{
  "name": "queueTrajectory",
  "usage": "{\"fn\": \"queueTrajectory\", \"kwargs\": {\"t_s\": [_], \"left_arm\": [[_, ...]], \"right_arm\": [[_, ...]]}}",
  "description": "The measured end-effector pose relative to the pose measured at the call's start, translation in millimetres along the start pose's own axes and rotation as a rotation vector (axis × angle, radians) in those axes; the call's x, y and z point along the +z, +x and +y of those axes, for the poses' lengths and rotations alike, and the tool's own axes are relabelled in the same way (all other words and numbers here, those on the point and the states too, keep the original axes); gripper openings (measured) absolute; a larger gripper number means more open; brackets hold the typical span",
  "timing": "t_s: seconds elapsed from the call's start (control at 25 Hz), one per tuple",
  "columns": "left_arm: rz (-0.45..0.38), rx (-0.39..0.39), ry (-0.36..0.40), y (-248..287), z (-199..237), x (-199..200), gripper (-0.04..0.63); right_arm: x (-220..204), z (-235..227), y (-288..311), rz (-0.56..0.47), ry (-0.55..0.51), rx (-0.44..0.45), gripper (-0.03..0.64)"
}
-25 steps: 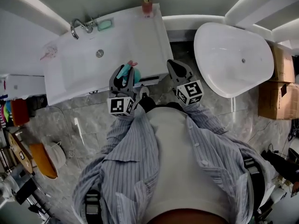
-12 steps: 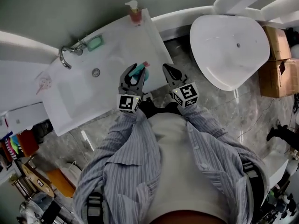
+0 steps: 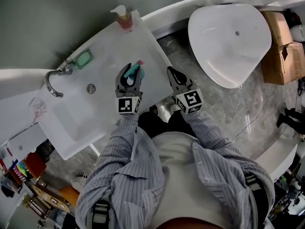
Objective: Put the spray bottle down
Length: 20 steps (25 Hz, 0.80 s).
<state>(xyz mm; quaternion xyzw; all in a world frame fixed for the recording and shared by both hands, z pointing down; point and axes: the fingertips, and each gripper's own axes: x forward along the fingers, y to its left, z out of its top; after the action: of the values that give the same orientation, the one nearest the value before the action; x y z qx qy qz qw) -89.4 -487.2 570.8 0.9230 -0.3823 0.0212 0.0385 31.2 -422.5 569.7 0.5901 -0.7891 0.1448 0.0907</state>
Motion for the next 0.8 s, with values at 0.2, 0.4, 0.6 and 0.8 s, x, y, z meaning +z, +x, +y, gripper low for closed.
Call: {"fn": "queueTrajectory", "kwargs": {"t_s": [0.2, 0.4, 0.6, 0.8], "left_arm": [[-0.005, 0.019, 0.003, 29, 21, -12, 0.138], [-0.012, 0.043, -0.019, 44, 32, -22, 0.138], [-0.004, 0.048, -0.018, 49, 34, -31, 0.14], [-0.013, 0.027, 0.009, 48, 27, -31, 0.143]], "right_arm": [[-3, -15, 9, 0.009, 0.016, -0.043, 0.015], [-11, -19, 7, 0.042, 0.005, -0.045, 0.015], [-9, -23, 5, 0.055, -0.004, -0.049, 0.015], [-7, -25, 0, 0.06, -0.007, -0.042, 0.015]]}}
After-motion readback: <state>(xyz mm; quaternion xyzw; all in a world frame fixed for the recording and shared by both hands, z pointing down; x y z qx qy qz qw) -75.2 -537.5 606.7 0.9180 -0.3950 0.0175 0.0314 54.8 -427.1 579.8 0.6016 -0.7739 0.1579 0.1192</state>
